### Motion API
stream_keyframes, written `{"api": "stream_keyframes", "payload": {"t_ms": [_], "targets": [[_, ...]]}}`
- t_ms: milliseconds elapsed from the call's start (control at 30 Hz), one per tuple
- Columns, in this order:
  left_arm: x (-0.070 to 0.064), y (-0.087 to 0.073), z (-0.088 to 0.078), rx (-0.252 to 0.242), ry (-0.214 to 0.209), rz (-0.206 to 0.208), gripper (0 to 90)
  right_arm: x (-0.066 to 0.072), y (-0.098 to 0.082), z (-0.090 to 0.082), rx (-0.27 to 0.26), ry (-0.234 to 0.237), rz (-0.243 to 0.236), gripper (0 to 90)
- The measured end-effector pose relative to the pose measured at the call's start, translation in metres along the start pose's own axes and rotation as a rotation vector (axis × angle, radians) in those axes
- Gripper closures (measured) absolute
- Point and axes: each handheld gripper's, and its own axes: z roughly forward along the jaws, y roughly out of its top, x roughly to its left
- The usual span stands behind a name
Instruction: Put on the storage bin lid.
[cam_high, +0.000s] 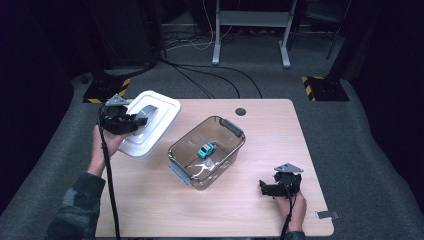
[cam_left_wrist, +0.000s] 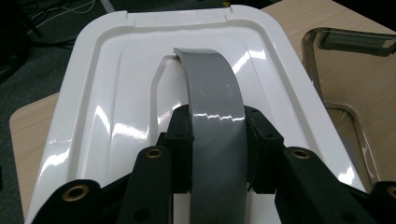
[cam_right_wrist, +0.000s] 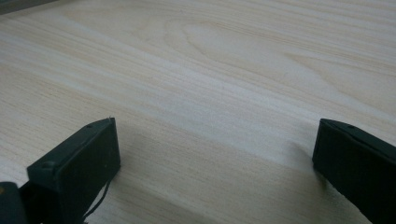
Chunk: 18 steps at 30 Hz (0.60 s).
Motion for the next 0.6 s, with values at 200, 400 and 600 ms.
{"api": "stream_keyframes", "payload": {"t_ms": [200, 400, 600], "targets": [[-0.011, 0.007, -0.001, -0.011, -0.027, 0.015, 67.0, 0.000, 0.000, 0.000, 0.000, 0.001, -0.001, 0.0], [-0.022, 0.013, 0.000, -0.016, -0.054, 0.026, 67.0, 0.000, 0.000, 0.000, 0.000, -0.001, 0.000, 0.0], [-0.035, 0.018, 0.005, -0.005, -0.065, 0.041, 67.0, 0.000, 0.000, 0.000, -0.001, -0.001, 0.000, 0.0]]}}
